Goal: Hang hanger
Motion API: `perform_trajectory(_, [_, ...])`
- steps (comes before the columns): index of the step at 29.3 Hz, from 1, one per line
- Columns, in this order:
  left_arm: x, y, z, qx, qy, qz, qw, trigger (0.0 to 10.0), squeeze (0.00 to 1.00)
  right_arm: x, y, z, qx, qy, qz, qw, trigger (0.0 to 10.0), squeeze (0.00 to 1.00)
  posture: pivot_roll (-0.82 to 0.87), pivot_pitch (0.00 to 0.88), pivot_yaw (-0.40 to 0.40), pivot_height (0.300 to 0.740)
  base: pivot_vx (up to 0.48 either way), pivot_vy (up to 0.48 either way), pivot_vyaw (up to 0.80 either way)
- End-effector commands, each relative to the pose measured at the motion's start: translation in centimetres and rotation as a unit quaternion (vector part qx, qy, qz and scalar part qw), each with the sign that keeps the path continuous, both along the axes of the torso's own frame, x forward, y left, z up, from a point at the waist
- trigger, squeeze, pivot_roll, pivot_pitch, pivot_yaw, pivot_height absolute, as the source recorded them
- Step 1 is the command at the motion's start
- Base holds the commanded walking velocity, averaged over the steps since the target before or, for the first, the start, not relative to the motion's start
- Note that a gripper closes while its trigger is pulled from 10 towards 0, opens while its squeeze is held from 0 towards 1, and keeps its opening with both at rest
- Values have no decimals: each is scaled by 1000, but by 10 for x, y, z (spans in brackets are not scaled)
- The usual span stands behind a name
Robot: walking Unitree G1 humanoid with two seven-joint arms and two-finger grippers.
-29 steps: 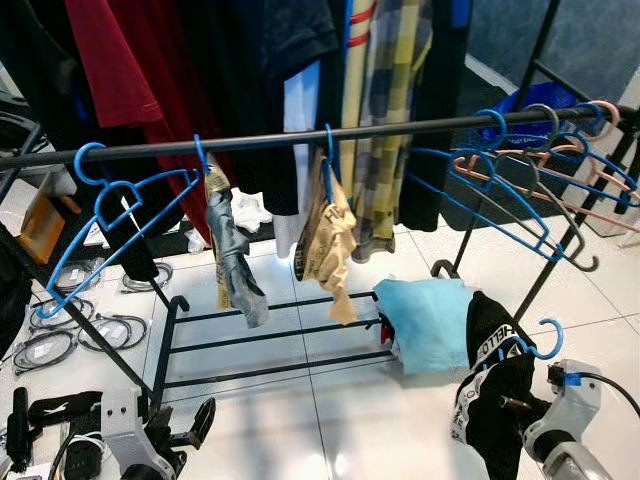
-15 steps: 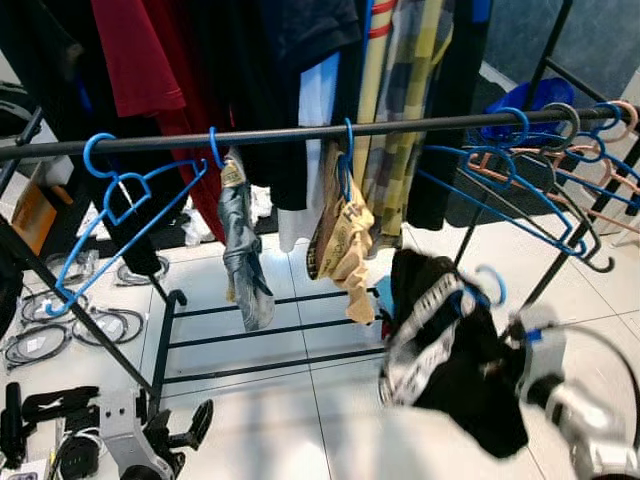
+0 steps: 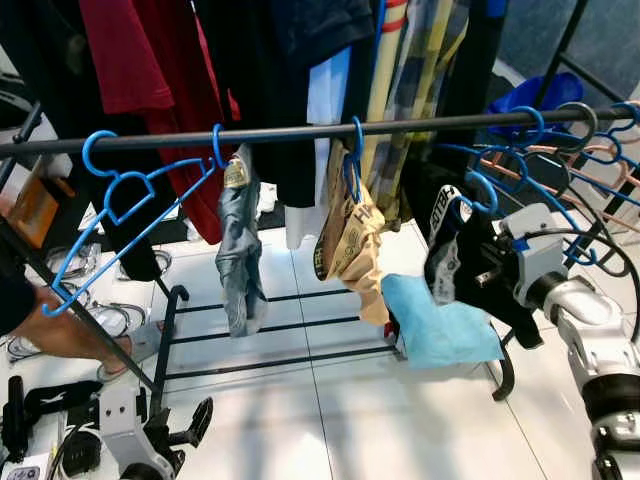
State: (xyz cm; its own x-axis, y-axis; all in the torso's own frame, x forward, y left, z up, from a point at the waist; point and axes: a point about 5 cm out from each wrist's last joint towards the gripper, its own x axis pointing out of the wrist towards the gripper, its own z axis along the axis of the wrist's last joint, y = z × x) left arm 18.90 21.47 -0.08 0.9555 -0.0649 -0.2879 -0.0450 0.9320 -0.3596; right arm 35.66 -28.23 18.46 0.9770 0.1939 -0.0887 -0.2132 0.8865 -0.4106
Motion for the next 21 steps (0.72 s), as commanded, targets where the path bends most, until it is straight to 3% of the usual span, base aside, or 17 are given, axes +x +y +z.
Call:
perform_trajectory(1, [-7,6,-4,-1,9,9,1000,10000,0,4,-2,5,7,-3,-16,1000,10000,0,-20,124,31,740,0,0,0])
perform_trajectory(9, [-17,14,-1,0,7,12,1000,10000,0,20,-3,38,30,-45,-50,997,10000,0,12,153,43,740,0,0,0])
perform_trajectory(21, [-33,28,2,2,17,13,1000,10000,0,28,-7,47,42,-28,-87,995,10000,0,42,198,65,740,0,0,0])
